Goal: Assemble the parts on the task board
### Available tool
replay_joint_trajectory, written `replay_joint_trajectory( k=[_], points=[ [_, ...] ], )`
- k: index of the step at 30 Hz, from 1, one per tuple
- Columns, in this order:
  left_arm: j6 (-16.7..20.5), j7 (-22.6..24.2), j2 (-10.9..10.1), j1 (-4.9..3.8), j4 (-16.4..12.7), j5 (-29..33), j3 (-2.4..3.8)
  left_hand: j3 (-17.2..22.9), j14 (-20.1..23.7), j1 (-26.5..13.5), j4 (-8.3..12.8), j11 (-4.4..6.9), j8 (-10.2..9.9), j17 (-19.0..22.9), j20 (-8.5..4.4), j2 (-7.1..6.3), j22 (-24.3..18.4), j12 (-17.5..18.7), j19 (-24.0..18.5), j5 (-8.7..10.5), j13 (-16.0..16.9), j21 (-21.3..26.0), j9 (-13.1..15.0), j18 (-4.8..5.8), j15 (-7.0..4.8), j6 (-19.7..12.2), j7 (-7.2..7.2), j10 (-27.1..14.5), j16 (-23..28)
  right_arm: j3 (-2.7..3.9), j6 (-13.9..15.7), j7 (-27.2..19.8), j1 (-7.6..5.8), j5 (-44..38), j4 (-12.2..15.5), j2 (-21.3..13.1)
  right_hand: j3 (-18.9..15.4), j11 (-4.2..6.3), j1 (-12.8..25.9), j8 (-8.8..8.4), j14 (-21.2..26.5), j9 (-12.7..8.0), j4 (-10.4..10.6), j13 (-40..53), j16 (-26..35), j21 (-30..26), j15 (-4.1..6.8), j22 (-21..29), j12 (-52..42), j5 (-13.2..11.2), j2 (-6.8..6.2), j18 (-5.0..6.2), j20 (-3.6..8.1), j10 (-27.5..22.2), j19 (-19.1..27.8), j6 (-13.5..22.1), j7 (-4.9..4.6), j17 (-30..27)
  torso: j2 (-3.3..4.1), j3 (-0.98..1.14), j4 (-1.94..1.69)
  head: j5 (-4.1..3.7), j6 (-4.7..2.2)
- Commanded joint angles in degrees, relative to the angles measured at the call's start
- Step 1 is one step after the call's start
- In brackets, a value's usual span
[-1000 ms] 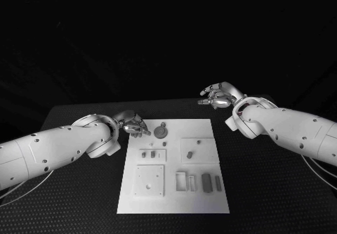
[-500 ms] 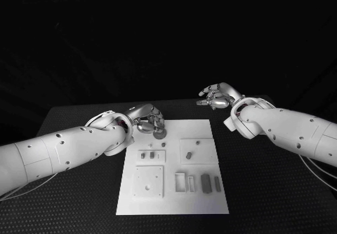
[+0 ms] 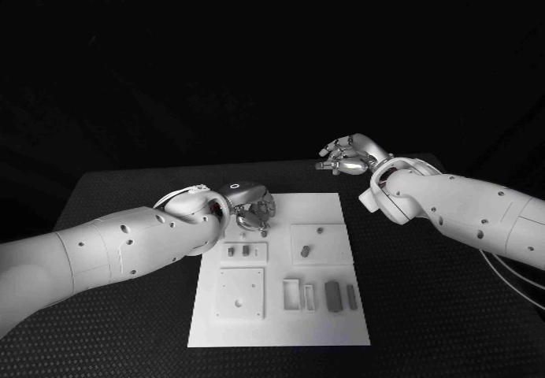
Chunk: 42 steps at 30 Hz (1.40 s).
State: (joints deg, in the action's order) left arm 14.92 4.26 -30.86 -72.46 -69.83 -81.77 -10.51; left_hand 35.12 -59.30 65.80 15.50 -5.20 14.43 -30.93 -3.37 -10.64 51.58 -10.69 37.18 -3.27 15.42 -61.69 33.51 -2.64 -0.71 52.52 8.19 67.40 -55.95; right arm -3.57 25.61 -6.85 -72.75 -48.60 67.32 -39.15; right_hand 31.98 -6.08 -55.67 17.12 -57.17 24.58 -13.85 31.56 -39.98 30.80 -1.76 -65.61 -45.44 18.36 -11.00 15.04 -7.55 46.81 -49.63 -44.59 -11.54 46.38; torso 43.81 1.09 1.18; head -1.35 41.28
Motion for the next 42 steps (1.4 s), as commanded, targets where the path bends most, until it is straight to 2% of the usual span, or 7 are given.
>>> replay_joint_trajectory(
  k=[1,6,9,14,20,30,42],
  points=[
    [-2.22,-0.69,0.55,0.4,0.3,-3.6,-0.17,-0.25,0.37,-0.26,0.03,-0.03,0.4,-0.11,-2.86,-0.12,0.08,0.4,0.35,0.34,-0.11,-0.19,-0.02,0.14,-0.07,0.64,0.01,0.55,-0.28,0.03,-1.75,-1.07,0.03,1.43,-0.04,0.02,0.39,-1.1,0.6,0.5,2.28,-0.01,-0.57,-4.29,5.05,-4.67,-2.04,2.25,4.26,-0.42,0.21,-1.97,-1.28,-0.18,4.12,0.65,-0.52,-2.51,-0.01,0.0,0.04,-0.05,0.02],
    [-1.86,-1.1,0.92,0.73,0.87,-4.35,-0.47,-0.24,0.54,-0.21,0.02,0.24,0.77,-0.29,-2.94,0.07,0.14,0.42,0.35,0.32,-0.09,-0.16,-0.03,0.2,-0.24,1.31,-0.27,1.6,-0.58,0.03,-1.9,-1.17,0.03,1.7,-0.04,0.01,0.12,-2.18,0.04,0.98,3.47,-0.33,-0.88,-11.85,11.78,-9.17,-3.77,4.46,10.95,-0.46,0.54,-2.19,-2.8,0.99,6.83,0.75,-0.39,-6.5,0.0,0.0,0.07,-0.14,0.06],
    [-1.69,-1.23,0.9,0.86,0.98,-5.02,-0.99,-0.24,0.39,-0.22,-0.04,0.48,0.93,-0.46,-3.08,0.27,0.21,0.4,0.51,0.31,-0.05,-0.22,-0.08,0.22,-0.45,1.63,-0.4,2.32,-0.94,0.03,-1.82,-1.21,0.03,1.71,-0.04,0.0,-0.26,-2.2,-0.13,1.04,3.0,-0.57,-0.75,-13.96,13.22,-10.09,-3.82,4.81,12.23,-0.44,0.63,-1.97,-3.17,1.8,6.74,0.91,-0.49,-7.3,0.01,0.02,-0.01,-0.25,0.06],
    [-1.64,-1.56,1.0,1.16,1.32,-5.32,-1.29,-0.25,0.24,-0.25,-0.08,0.58,1.02,-0.62,-3.21,0.36,0.28,0.56,0.68,0.3,-0.09,-0.3,-0.15,0.22,-0.59,1.84,-0.49,2.63,-1.27,0.03,-1.79,-1.19,0.03,1.56,0.07,-0.1,-0.43,-2.31,-0.23,0.99,2.94,-0.73,-0.66,-14.84,13.82,-10.55,-3.91,4.92,12.66,-0.41,0.58,-1.89,-3.34,1.99,6.81,1.1,-0.63,-7.57,-0.04,0.03,-0.12,-0.41,0.18],
    [-1.4,-2.08,1.36,1.78,1.89,-5.5,-1.36,-0.07,0.43,-0.18,-0.16,-0.01,0.79,-0.73,-3.25,0.4,0.36,2.18,0.83,0.29,-0.73,-0.27,-0.51,0.25,-0.23,1.56,-0.36,1.16,-1.56,0.03,-1.86,-1.21,0.03,1.58,0.14,-0.09,-0.53,-2.4,-0.35,0.99,3.02,-0.84,-0.6,-15.46,14.27,-10.95,-4.03,5.03,12.97,-0.36,0.53,-1.86,-3.47,2.0,6.95,1.2,-0.73,-7.75,-0.04,0.01,-0.03,-0.49,0.19],
    [-1.61,-2.42,1.72,1.88,3.03,-5.51,-1.36,0.44,0.27,0.19,-0.49,-0.39,0.38,-0.93,-3.0,1.02,0.54,3.44,1.12,0.27,-1.23,-0.4,-0.99,0.02,0.07,0.93,-0.04,0.44,-2.11,0.03,-1.95,-1.16,0.03,1.61,0.25,-0.14,-0.62,-2.45,-0.41,1.02,2.99,-0.92,-0.52,-16.0,14.61,-11.29,-4.11,5.12,13.18,-0.3,0.57,-1.81,-3.59,2.08,7.03,1.24,-0.75,-7.88,0.0,0.04,-0.04,-0.57,0.24],
    [-2.86,-1.93,2.32,2.23,3.52,-4.8,-1.36,0.42,-0.42,-0.23,-1.22,-0.04,0.67,-1.58,-3.11,2.83,1.03,3.79,1.71,0.27,-1.3,-0.96,-1.27,-0.33,-0.26,1.48,-0.24,1.71,-3.69,0.03,-1.97,-1.15,0.03,1.61,0.34,-0.01,-0.69,-2.46,-0.41,1.05,2.93,-0.97,-0.45,-16.27,14.75,-11.45,-4.13,5.16,13.24,-0.26,0.6,-1.76,-3.65,2.17,7.02,1.25,-0.76,-7.92,-0.04,0.05,0.01,-0.64,0.32]
  ],
)
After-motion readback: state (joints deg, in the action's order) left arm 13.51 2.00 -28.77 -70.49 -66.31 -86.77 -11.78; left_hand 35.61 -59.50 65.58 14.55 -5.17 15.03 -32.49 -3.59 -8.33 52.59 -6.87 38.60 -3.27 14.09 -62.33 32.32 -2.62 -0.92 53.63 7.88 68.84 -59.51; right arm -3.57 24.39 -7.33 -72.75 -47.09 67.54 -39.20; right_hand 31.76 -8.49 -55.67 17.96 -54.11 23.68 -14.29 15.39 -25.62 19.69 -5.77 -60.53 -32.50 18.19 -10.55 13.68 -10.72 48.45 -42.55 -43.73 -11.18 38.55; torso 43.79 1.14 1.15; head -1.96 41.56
